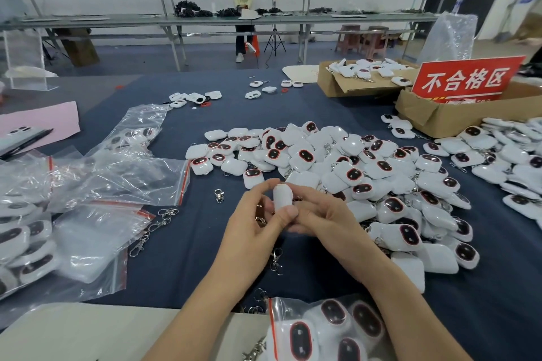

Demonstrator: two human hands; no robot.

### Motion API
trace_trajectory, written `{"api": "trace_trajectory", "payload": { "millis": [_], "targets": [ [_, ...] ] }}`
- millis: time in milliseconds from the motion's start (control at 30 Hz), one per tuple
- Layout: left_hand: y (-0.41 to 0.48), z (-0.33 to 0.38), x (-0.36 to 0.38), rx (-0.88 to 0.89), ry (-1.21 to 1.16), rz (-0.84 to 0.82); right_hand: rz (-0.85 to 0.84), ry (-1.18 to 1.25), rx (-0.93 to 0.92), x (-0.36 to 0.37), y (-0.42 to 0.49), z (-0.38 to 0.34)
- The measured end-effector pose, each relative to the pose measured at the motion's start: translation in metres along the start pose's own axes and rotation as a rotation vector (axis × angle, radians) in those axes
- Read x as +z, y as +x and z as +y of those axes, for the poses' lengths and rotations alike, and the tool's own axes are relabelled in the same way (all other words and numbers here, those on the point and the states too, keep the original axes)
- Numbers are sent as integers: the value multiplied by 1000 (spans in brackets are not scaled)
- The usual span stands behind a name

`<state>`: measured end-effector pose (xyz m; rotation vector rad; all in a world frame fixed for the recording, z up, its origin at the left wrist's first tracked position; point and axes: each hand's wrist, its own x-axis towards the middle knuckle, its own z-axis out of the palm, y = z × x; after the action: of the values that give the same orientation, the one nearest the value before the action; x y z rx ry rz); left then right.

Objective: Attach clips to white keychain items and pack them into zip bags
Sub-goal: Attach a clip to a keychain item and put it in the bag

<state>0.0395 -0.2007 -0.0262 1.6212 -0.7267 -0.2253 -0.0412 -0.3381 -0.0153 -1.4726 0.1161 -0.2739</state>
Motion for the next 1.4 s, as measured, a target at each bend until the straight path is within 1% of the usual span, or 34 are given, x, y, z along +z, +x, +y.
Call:
{"api": "trace_trajectory", "payload": {
  "millis": [67, 167, 233, 333, 433, 567, 767, 833, 967, 1100, 1233, 1400],
  "targets": [
    [2, -1, 0, -37, -29, 58, -61, 37, 28, 2, -2, 0],
    [4, -2, -2, -80, -96, 76, -13, -16, 14, 6, 0, 2],
    [5, -1, -3, -62, -70, 48, 49, -7, 5, 6, 2, 3],
    [2, 0, -5, -14, -1, -31, 75, 40, 14, 4, 2, 5],
    [-2, 1, -4, 6, 60, -69, 99, 8, 13, 3, 1, 5],
    [-3, 2, 1, 57, 142, -10, 105, 17, 5, 6, 0, 3],
    [-2, 0, 1, 103, 151, 53, 96, 54, -7, 10, 1, 0],
    [-3, 0, 1, 109, 136, 62, 116, 50, -24, 12, 1, -1],
    [-2, 1, -1, 123, 156, 89, 198, -39, -87, 13, 0, 1],
    [-2, -1, -1, 102, 142, 88, 231, -72, -113, 13, -2, 0],
    [-3, 0, -1, 55, 90, 105, 277, -62, -82, 15, -1, 1],
    [1, -1, 0, 21, 58, 118, 294, -20, -34, 17, -1, 1]
  ]
}}
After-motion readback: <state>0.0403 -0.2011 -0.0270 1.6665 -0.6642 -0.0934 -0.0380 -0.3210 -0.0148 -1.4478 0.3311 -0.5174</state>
